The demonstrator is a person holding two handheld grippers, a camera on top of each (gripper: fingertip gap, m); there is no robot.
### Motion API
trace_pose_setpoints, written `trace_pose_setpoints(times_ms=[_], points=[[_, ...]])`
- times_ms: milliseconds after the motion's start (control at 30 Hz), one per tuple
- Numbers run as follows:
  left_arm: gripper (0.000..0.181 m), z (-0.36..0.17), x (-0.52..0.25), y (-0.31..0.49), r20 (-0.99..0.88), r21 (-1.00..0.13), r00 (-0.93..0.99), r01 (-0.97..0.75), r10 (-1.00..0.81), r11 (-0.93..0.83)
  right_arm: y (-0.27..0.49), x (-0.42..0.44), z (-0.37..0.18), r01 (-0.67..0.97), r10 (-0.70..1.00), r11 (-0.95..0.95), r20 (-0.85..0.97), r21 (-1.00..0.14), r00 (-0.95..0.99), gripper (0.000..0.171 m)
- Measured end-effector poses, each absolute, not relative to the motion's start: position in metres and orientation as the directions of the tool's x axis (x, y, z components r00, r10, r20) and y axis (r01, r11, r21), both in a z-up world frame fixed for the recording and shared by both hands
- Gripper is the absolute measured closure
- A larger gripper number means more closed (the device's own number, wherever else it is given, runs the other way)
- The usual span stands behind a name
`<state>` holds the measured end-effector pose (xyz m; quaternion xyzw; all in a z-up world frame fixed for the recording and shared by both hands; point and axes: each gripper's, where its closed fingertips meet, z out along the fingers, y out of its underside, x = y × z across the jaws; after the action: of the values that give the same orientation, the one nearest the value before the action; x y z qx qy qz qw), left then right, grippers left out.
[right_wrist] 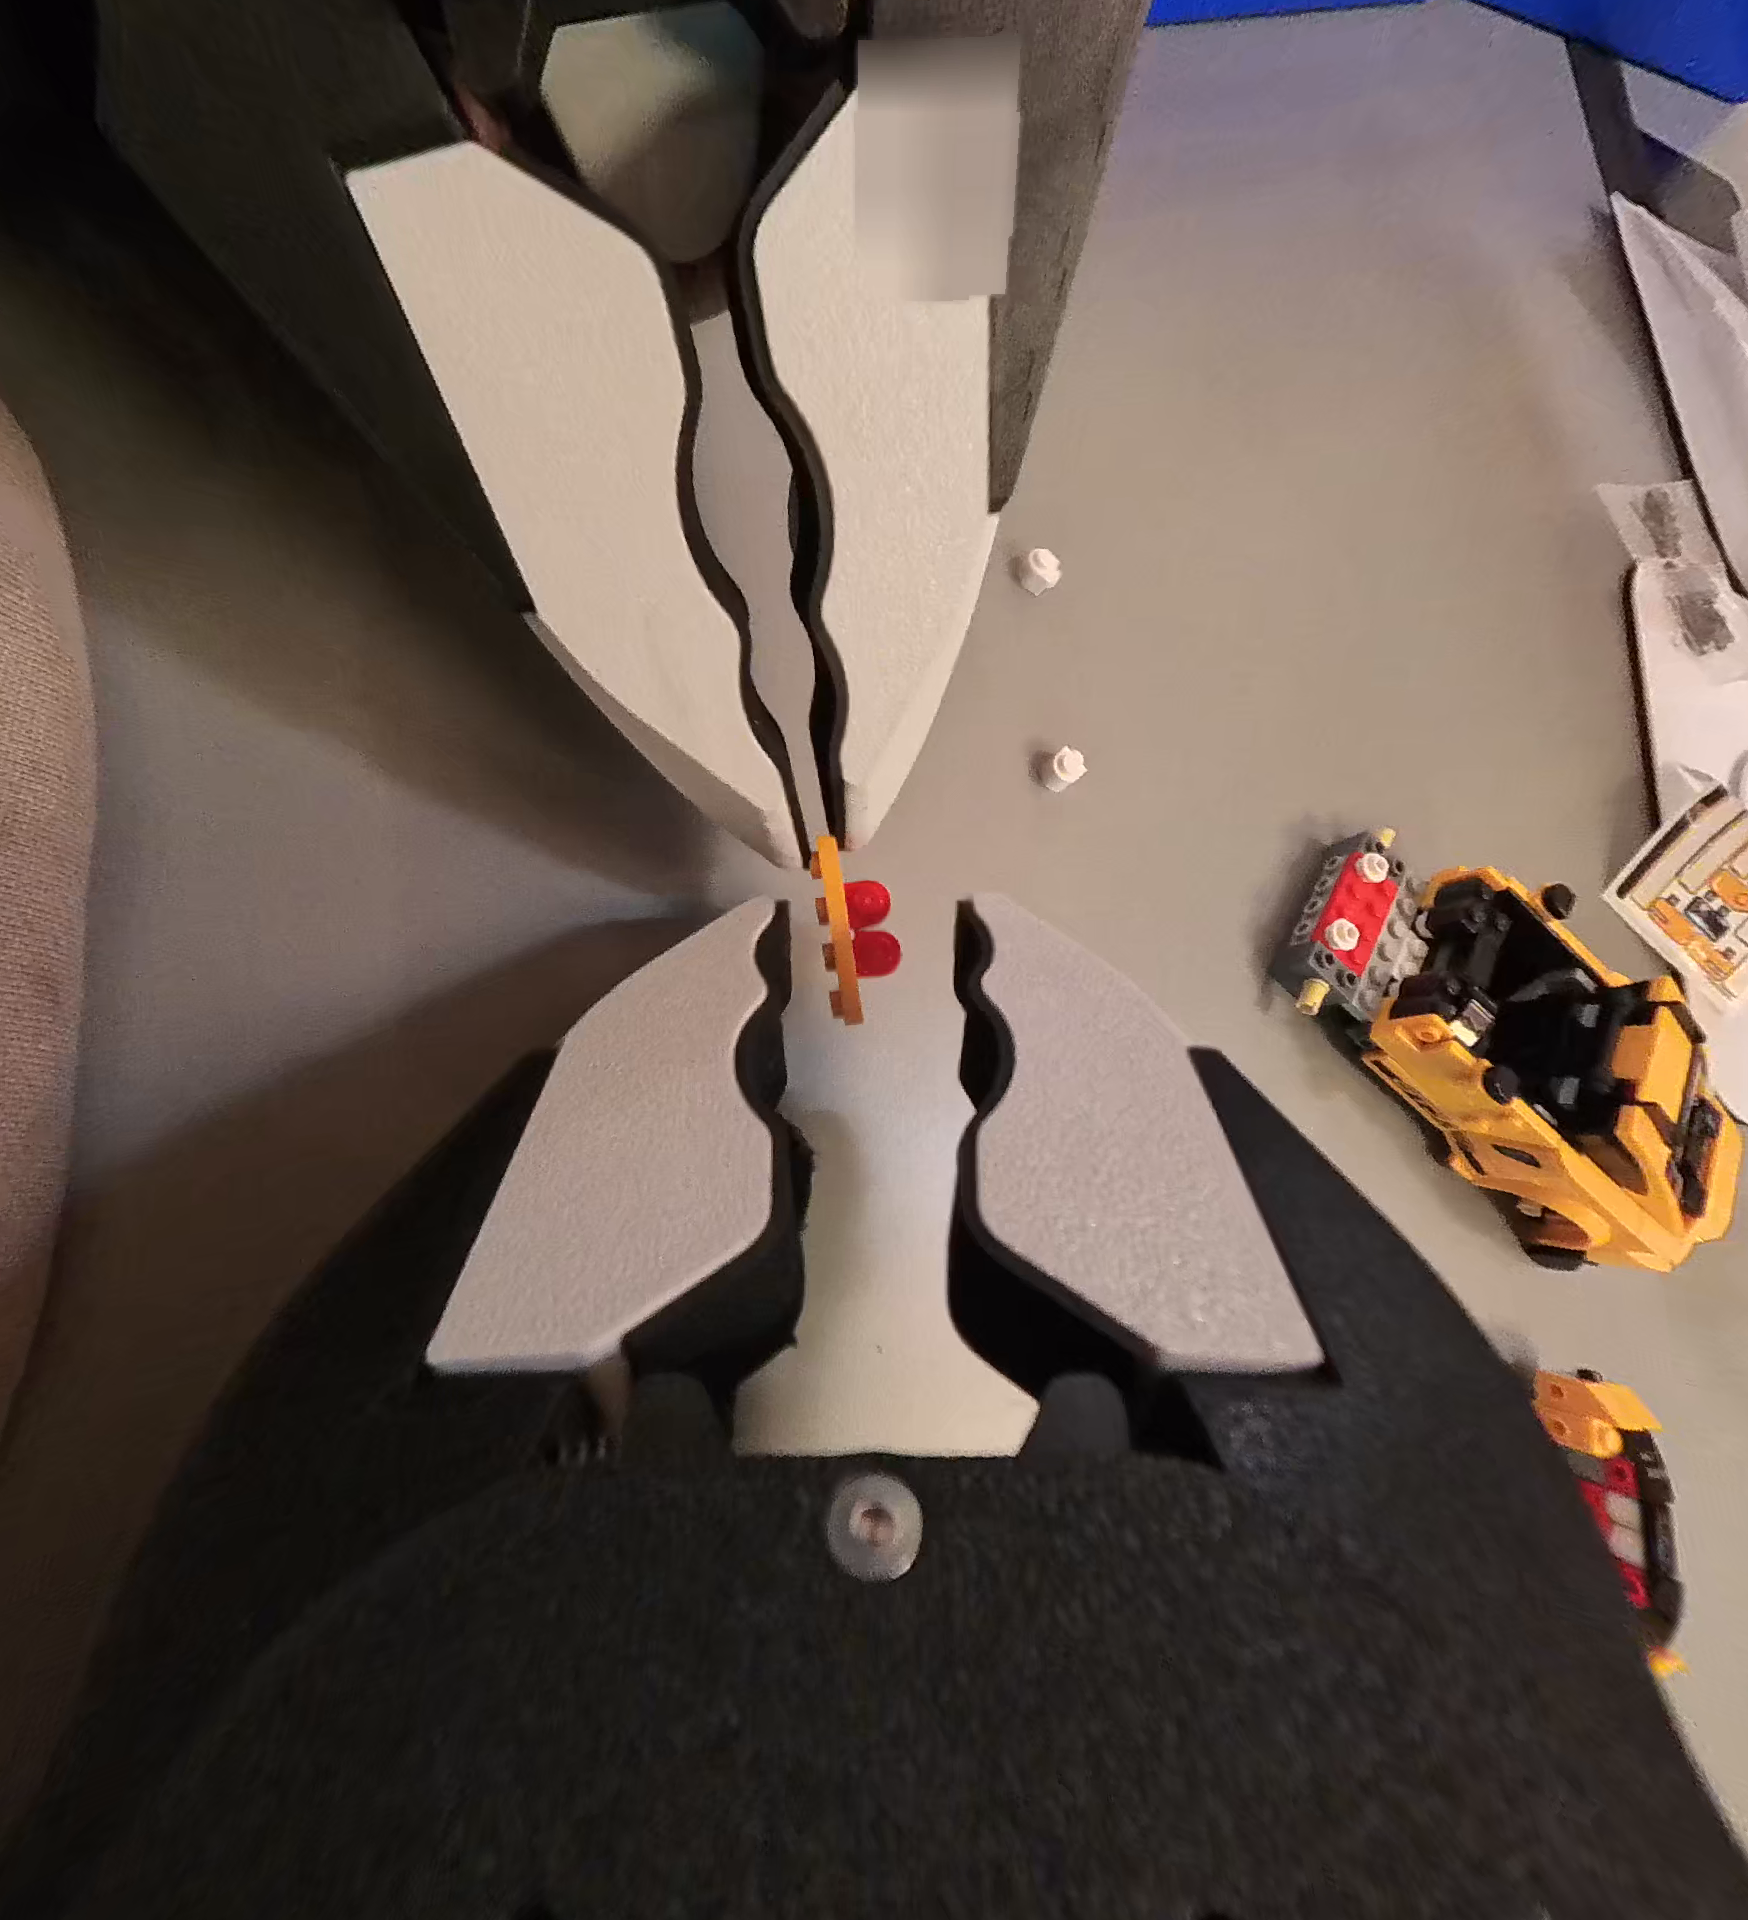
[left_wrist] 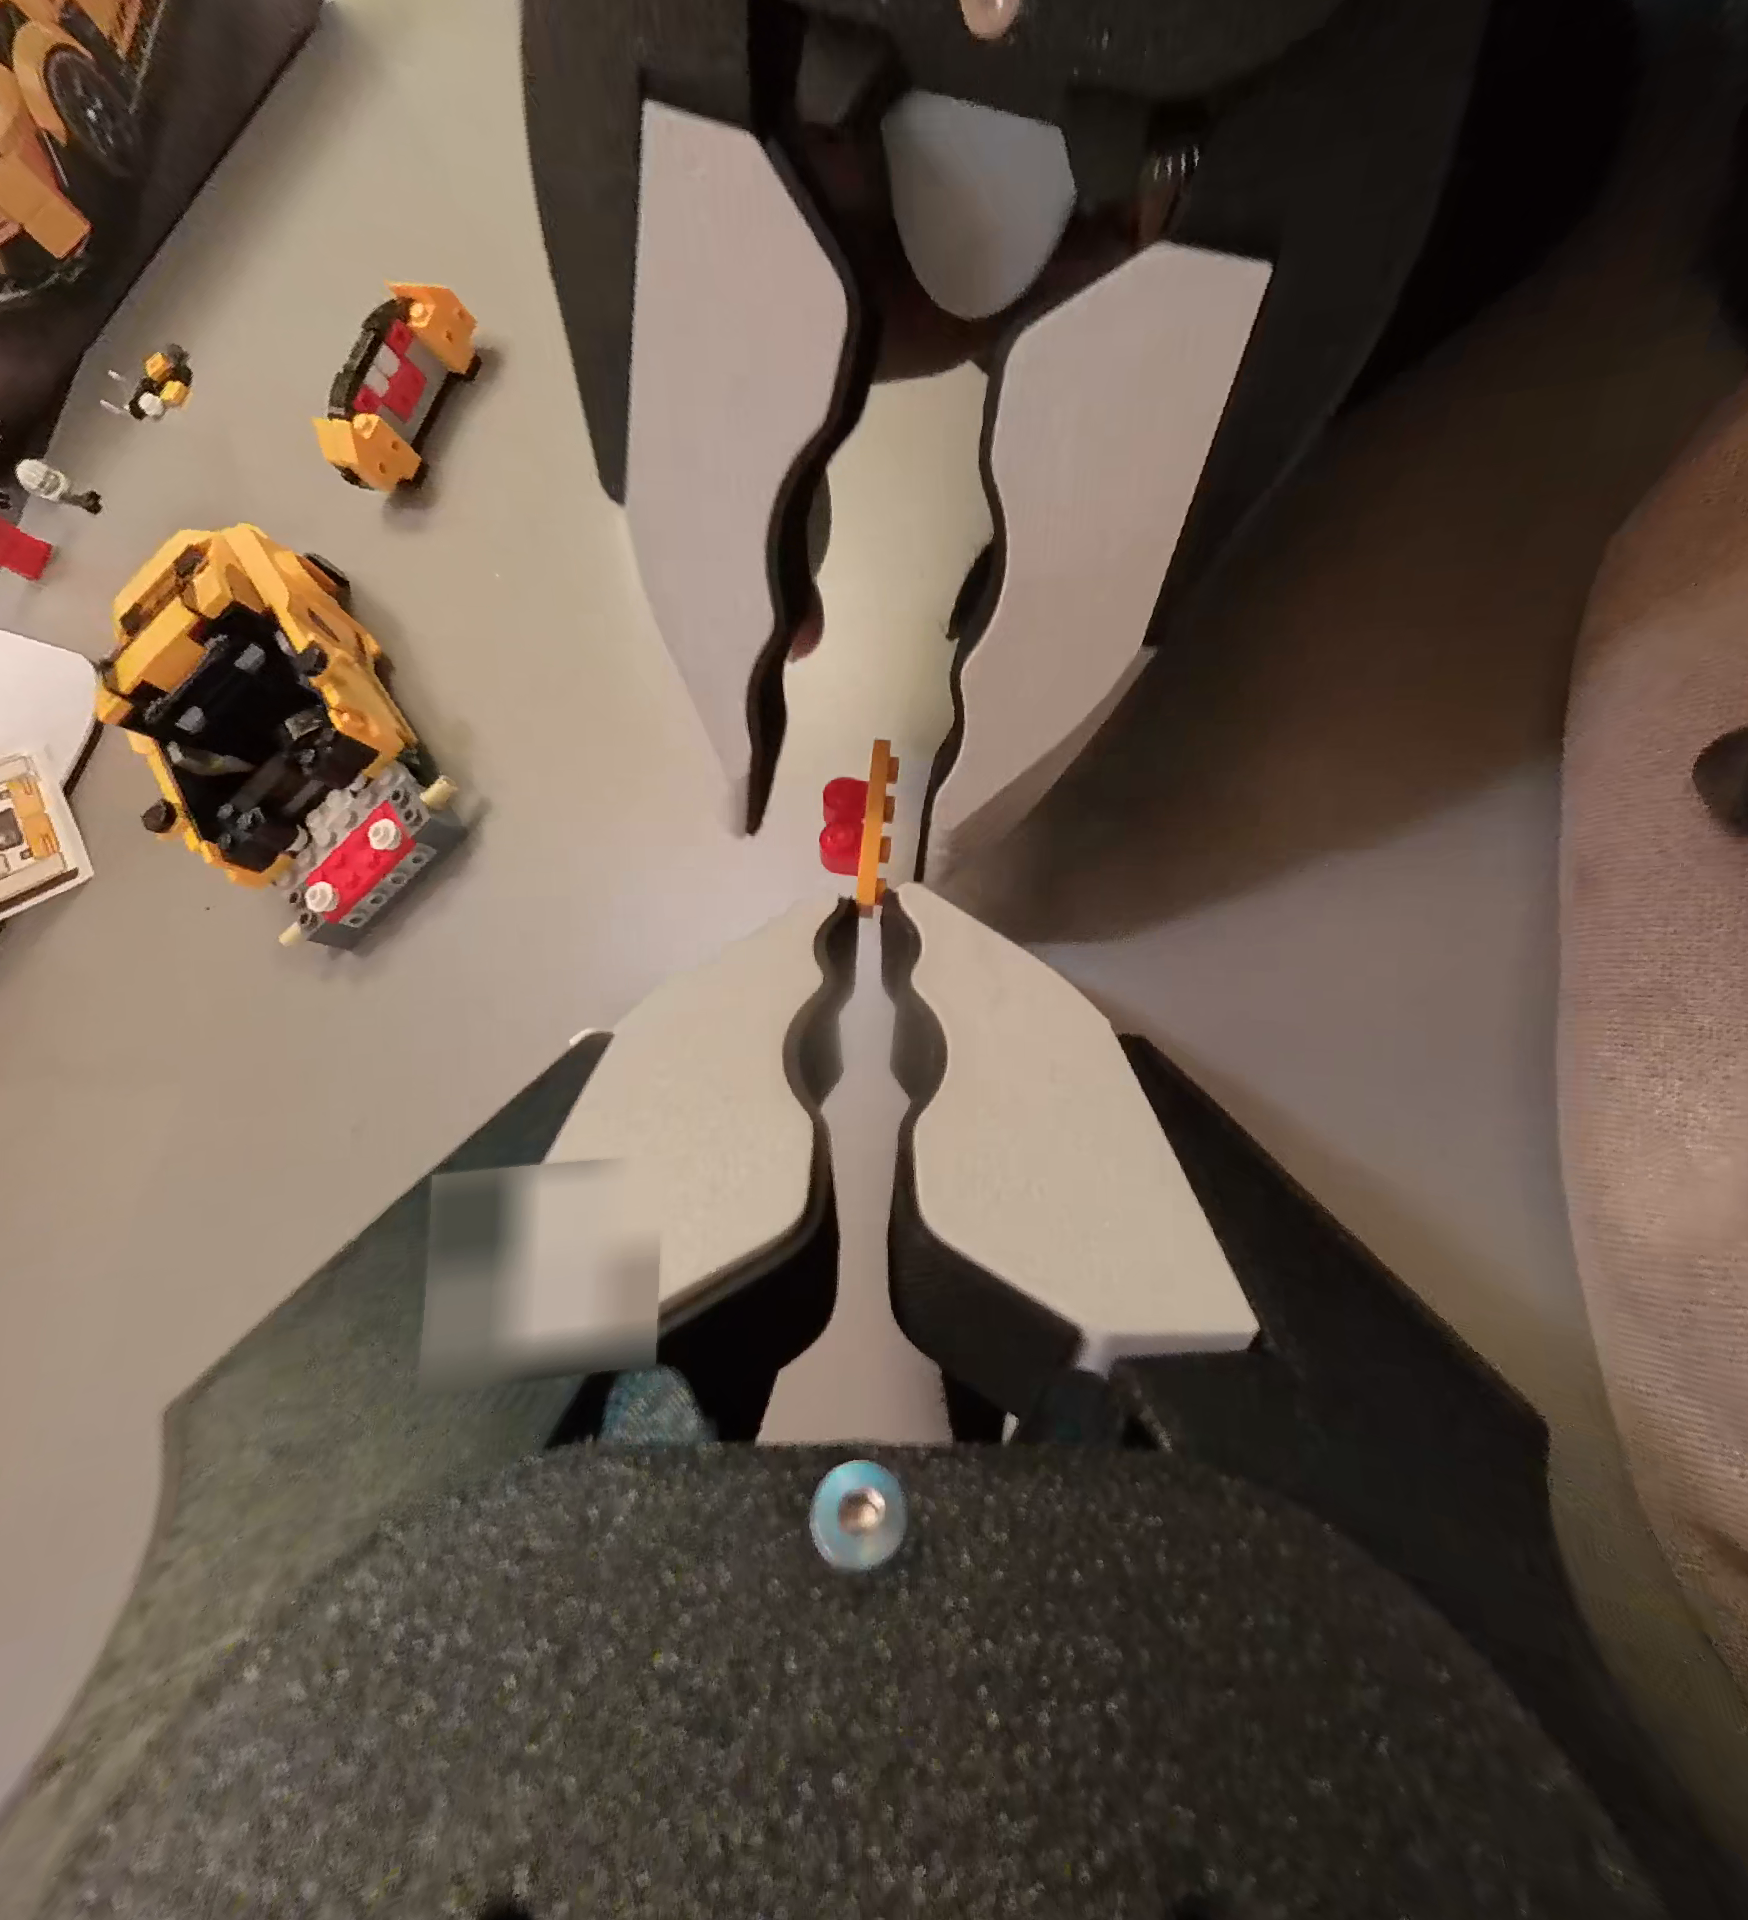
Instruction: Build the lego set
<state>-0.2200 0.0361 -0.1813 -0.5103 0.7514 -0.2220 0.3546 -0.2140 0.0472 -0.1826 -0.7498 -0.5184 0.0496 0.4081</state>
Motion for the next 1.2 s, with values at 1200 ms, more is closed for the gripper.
trace_pose_setpoints(times_ms=[1200], points=[[0.176,-0.191,-0.229,0.039,-0.119,-0.725,-0.28,-0.631,-0.953,0.276,0.04,-0.21,-0.189,0.743,0.867,-0.117,0.297,-0.658,0.4,0.132]])
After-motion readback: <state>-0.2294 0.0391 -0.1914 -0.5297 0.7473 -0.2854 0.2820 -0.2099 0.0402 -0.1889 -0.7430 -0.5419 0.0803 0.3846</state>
